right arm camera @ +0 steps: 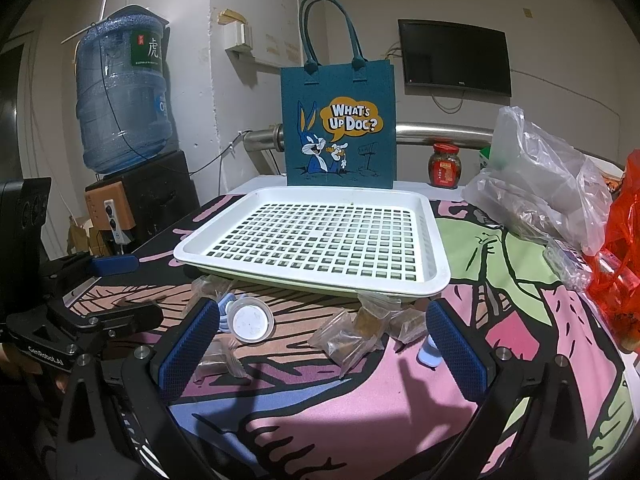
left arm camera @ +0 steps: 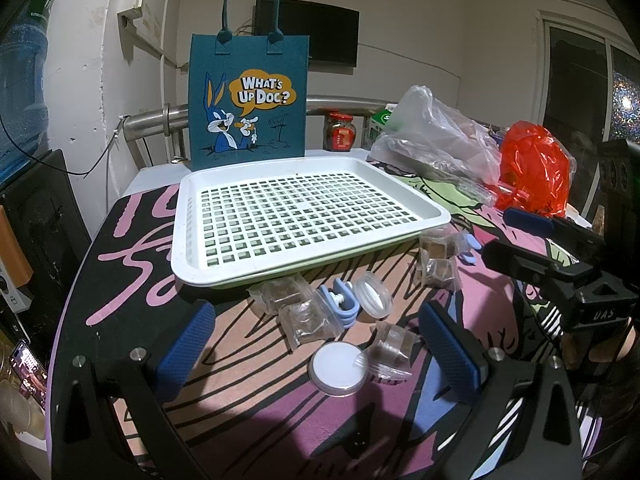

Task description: Organize objects

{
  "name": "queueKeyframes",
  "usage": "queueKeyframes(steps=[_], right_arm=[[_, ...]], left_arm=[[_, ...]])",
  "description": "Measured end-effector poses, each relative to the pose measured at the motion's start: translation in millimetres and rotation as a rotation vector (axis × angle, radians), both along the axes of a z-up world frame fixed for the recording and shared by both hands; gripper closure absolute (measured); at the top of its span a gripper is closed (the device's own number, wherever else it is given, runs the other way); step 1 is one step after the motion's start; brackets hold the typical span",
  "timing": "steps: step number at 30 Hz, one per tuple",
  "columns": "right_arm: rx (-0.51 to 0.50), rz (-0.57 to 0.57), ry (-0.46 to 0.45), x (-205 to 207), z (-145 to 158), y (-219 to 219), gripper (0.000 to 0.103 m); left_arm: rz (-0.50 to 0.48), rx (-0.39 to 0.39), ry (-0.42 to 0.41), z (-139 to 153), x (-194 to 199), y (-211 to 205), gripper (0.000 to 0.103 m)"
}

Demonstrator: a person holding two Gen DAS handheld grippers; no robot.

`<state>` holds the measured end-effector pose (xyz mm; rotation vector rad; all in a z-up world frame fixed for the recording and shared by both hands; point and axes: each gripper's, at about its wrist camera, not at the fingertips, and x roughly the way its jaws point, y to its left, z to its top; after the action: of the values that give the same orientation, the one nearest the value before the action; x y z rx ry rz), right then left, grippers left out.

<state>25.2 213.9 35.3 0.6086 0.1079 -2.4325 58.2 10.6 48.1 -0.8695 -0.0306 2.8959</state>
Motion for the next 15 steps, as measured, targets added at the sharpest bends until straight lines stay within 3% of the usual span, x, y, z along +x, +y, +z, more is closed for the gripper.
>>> queueKeyframes(steps=[15], right_arm=[[0.0,0.001,-0.009,-0.5,-0.3,-0.1,0.0]], left_arm=[[-0.007,-0.001,-0.007,-0.9,-0.9,2.1,0.0]])
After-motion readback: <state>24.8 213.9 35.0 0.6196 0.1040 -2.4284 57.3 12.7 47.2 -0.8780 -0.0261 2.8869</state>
